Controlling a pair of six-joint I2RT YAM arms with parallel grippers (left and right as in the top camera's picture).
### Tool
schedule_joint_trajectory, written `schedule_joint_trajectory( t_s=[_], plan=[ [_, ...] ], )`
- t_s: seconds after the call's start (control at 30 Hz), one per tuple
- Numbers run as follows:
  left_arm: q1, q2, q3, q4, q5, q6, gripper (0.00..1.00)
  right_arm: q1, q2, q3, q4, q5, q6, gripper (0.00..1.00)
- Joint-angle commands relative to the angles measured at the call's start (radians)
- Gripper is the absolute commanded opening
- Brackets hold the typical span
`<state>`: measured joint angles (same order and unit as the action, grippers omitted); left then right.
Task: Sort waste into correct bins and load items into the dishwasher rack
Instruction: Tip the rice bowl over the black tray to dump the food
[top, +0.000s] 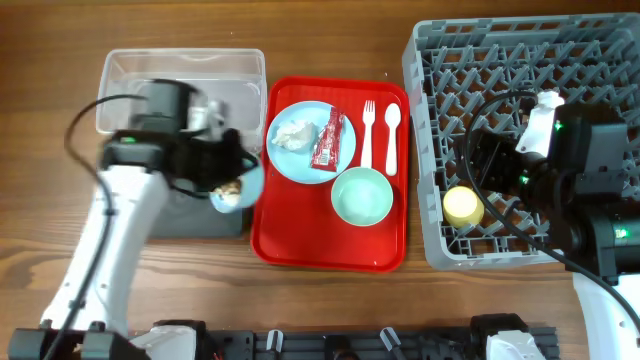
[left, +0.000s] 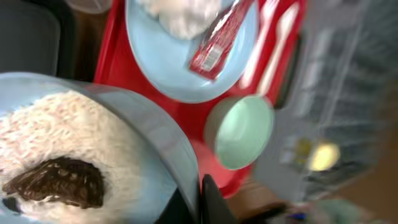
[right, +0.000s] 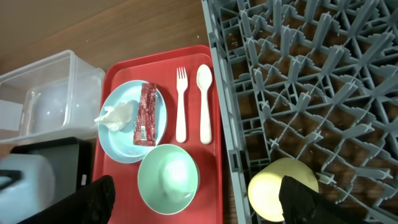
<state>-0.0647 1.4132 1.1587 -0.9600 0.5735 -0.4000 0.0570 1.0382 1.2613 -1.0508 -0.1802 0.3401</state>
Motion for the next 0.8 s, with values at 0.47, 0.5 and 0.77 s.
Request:
schedule_joint_trajectory(
  t_s=[0.47, 0.5, 0.77],
  plan=[
    [0.550, 0.322, -0.147, 0.049, 0.951, 0.421, 0.04, -0.002, 0.003, 0.013, -0.002, -0.013, 0.002, 0.85],
    [0.550, 0.322, -0.147, 0.031, 0.956, 0.419, 0.04, -0.002, 0.003, 0.013, -0.002, -0.013, 0.002, 0.84],
    [0.550, 0.336, -0.149, -0.087, 0.897, 0.450, 0.04, -0.002, 0.003, 0.013, -0.002, -0.013, 0.002, 0.85]
  ],
)
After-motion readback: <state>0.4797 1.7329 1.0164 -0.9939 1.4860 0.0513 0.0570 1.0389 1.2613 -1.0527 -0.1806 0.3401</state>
